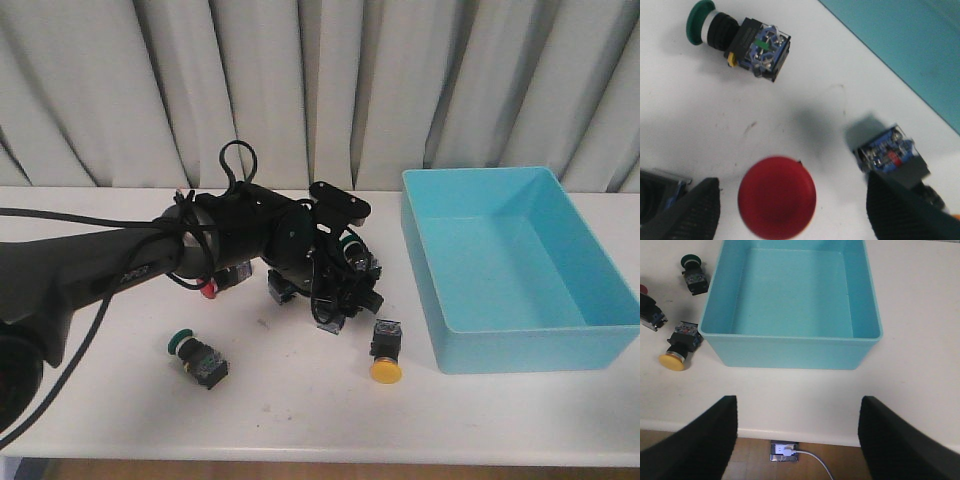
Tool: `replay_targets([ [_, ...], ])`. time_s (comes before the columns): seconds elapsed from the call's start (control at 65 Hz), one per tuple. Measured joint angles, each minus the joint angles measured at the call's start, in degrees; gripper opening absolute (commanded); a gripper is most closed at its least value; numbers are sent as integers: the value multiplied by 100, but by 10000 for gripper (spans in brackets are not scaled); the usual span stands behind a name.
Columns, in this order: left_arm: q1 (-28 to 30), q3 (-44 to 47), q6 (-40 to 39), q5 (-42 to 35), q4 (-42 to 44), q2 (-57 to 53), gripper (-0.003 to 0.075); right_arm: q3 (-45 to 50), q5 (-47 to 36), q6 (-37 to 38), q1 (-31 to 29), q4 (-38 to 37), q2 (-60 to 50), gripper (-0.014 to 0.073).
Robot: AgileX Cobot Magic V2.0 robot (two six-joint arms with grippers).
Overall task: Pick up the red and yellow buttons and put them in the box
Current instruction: 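Reach the left gripper over the red mushroom button and grasp it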
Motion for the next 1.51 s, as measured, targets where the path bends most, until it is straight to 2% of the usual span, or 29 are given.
replay_targets([
  [0.215, 0, -161, -85, -93, 0, 308, 531, 0, 0, 0, 0, 0, 0, 506],
  [0.615, 0, -167, -98, -197, 46, 342, 251, 0, 4, 0, 0, 0, 0, 506],
  [0.785, 0, -172, -98, -152, 46, 342, 171, 0, 4, 0, 0, 0, 0, 506],
  [1.0, 5, -166, -93, 278, 46, -70, 149, 0, 4, 0, 0, 0, 0, 506],
  [1.277, 5, -91, 493, 820, 101, -1553, 150, 0, 4, 0, 0, 0, 0, 506],
  [1.508, 74, 1271, 545, 713, 422, -3035, 150, 0, 4, 0, 0, 0, 0, 506],
])
